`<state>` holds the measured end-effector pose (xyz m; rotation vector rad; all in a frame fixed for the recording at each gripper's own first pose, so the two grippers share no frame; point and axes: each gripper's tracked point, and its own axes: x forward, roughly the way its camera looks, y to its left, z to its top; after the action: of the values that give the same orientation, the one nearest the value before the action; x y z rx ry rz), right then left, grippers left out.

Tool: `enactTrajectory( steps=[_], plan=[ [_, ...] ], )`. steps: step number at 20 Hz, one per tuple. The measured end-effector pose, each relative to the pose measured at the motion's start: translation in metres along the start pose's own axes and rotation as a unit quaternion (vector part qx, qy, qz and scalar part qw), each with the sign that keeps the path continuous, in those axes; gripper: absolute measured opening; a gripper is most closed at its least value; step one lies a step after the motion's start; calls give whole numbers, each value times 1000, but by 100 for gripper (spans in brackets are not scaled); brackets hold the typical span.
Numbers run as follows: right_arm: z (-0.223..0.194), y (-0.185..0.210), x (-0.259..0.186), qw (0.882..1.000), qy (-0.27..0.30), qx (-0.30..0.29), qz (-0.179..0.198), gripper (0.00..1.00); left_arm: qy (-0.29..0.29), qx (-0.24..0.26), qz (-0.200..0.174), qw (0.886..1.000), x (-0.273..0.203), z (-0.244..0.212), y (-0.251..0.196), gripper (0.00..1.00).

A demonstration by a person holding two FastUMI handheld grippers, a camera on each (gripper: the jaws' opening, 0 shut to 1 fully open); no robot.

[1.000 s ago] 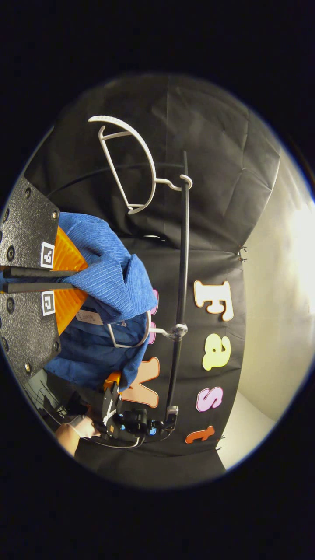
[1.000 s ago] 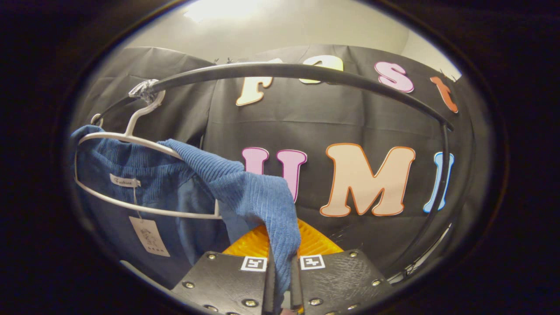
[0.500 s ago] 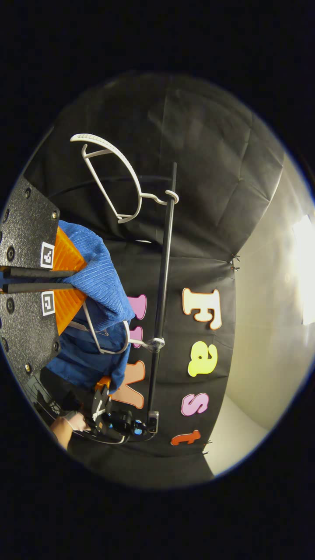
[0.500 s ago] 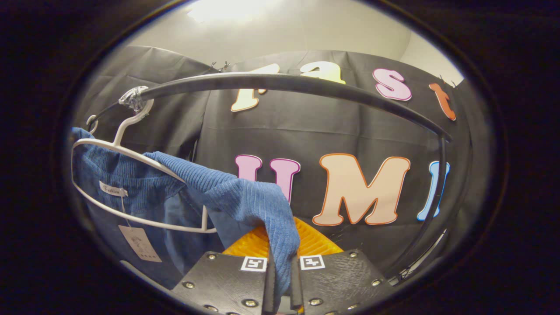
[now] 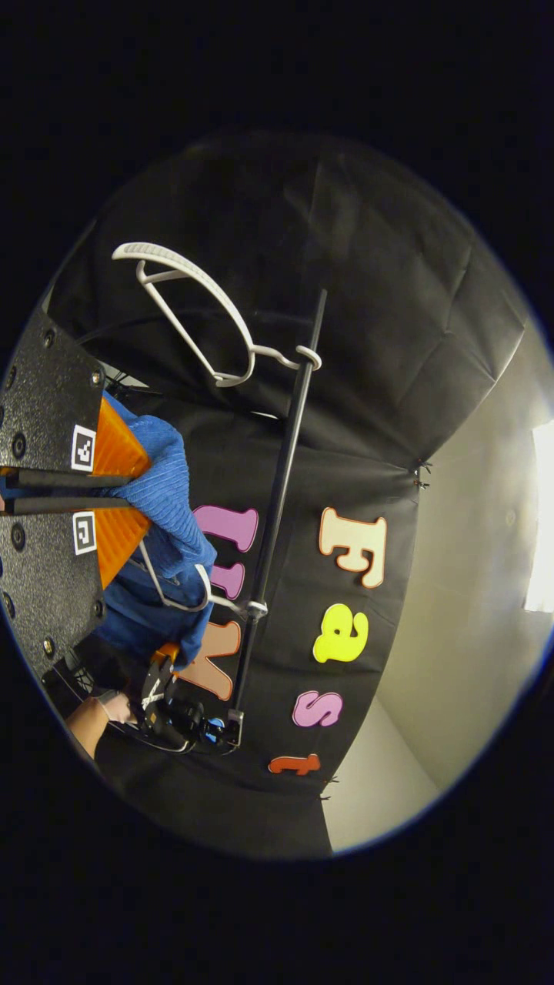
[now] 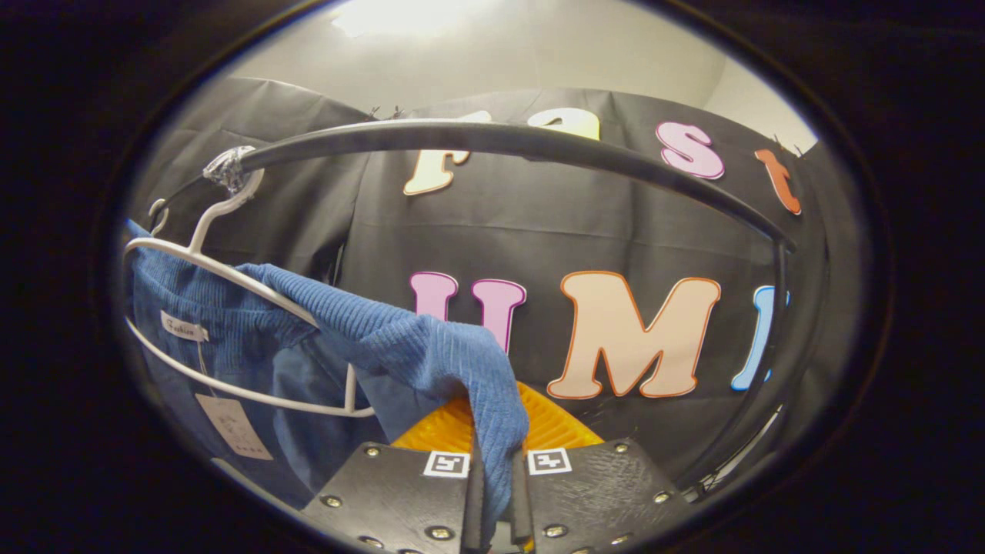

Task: Grasp the clothes on the hanger with both hands and then place them into the laundry hamper below.

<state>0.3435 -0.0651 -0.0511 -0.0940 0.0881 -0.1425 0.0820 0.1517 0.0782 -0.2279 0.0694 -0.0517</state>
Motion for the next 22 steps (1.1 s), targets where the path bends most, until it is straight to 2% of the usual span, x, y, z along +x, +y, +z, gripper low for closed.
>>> enactTrajectory(
  steps=[3, 10, 17, 18, 19, 20, 22],
  plan=[
    [-4, 1, 1, 1000, 2, 3, 0, 13, -1, 8, -3, 1000, 1, 7, 4, 5],
    [-5, 1, 4, 1000, 0, 4, 0, 13, 3, 41, 18, 999, 10, 13, 29, 5],
    [-5, 1, 11, 1000, -1, 8, -3, 13, 8, 42, 36, 998, 33, 5, 53, 5],
    [-4, 2, 12, 1000, -1, 7, -5, 13, 6, 44, 39, 998, 36, 5, 56, 5],
    [-4, 1, 13, 1000, -1, 6, -6, 8, 5, 48, 42, 998, 40, 4, 59, 5],
    [-4, 1, 14, 1000, -1, 6, -6, 13, 5, 54, 46, 997, 44, 1, 61, 5],
    [-2, 1, 17, 1000, -2, 4, -10, 13, 3, 63, 48, 997, 52, -1, 63, 5]
  ],
)
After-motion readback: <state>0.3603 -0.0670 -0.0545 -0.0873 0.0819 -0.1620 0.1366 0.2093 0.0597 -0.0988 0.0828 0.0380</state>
